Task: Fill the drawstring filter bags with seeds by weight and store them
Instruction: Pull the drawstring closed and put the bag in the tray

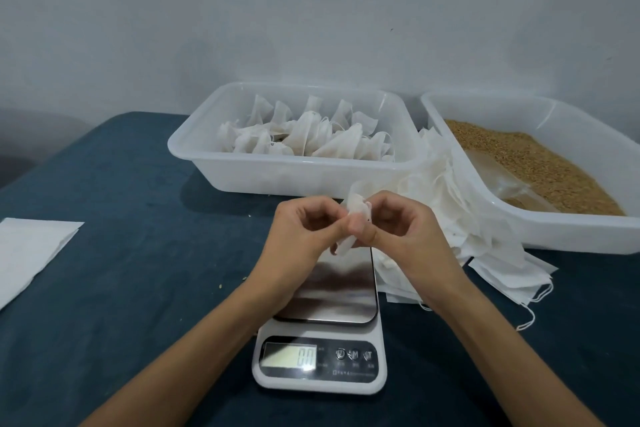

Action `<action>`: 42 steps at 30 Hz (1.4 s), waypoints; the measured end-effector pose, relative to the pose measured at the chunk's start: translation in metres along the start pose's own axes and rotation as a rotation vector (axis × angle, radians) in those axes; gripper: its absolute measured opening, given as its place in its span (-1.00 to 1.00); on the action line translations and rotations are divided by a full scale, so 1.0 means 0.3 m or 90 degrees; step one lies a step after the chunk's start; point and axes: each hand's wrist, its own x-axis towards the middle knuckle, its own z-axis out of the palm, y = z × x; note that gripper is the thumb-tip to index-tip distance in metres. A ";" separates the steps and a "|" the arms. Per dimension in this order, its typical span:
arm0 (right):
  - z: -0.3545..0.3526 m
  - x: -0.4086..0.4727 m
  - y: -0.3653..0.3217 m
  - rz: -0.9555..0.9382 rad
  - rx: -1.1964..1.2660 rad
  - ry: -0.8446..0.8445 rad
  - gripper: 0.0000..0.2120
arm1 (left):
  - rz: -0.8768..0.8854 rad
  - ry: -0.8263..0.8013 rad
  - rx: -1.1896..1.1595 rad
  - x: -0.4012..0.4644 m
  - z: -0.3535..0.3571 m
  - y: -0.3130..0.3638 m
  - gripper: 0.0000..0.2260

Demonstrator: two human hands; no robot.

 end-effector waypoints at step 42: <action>-0.042 -0.012 -0.003 -0.166 -0.274 0.265 -0.97 | -0.082 0.091 -0.070 0.025 -0.008 0.017 -0.83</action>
